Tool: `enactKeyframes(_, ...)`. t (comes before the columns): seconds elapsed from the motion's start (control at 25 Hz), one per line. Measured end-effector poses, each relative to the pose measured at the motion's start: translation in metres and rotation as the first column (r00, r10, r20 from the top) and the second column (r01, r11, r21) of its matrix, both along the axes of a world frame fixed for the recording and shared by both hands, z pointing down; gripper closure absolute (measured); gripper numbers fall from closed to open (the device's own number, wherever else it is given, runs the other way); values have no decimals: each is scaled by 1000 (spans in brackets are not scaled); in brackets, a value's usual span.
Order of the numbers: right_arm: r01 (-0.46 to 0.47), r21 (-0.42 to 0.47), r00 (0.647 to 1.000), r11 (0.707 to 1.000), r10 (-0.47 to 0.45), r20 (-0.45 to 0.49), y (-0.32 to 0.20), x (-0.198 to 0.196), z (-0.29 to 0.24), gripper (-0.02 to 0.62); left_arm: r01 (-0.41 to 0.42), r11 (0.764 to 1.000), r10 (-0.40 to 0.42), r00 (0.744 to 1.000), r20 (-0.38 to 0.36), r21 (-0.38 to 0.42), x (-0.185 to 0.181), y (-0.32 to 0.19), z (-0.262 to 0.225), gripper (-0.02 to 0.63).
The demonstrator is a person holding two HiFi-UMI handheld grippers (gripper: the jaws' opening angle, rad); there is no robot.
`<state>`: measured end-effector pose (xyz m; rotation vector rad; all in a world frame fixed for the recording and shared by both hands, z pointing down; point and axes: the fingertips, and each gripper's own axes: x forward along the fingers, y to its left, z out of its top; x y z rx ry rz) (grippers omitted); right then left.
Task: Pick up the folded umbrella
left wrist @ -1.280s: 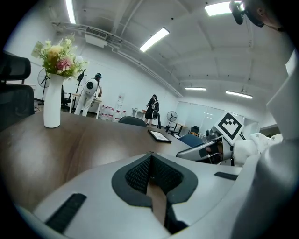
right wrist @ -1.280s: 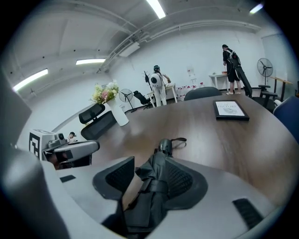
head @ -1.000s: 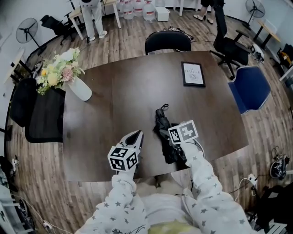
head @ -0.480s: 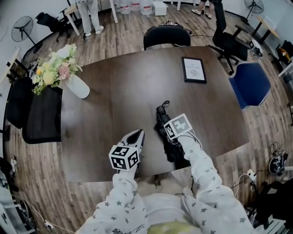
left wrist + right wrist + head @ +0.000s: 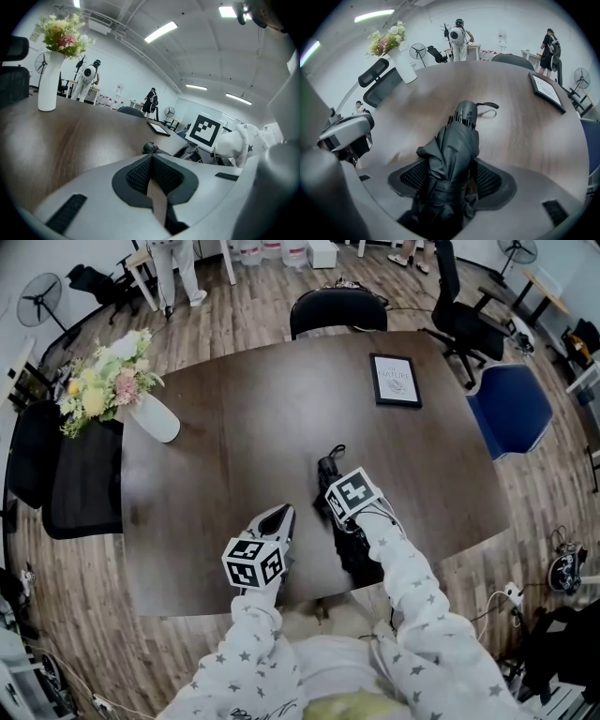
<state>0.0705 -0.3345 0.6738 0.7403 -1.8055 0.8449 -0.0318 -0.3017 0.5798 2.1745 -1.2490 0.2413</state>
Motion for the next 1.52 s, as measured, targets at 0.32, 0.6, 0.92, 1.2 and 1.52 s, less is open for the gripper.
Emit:
enactKeyframes(0.32,-52,-11,998,999,52,-20,-4,0,7,324,13,1000,-13,1000,-13,14,1,-6,-4,580)
enactKeyframes(0.6,-216,-85,964,973,226,139,-6,7,0,364,15,999,-14,1000,-4,37,0,-5,-14,581)
enactKeyframes(0.92,-449,-361,633,818,576,517,-12,12,-27,368,46,997,-48,998,28,66,-15,-7,-23,580)
enactKeyframes(1.2,-434,-349,486,831,542,686,-18,8,-78,368,42,991,-48,998,42,128,-20,-16,-47,580)
enactKeyframes(1.52,-421,-278,375,864,444,814,-25,14,-141,368,37,975,-52,997,64,218,-25,-22,-84,580)
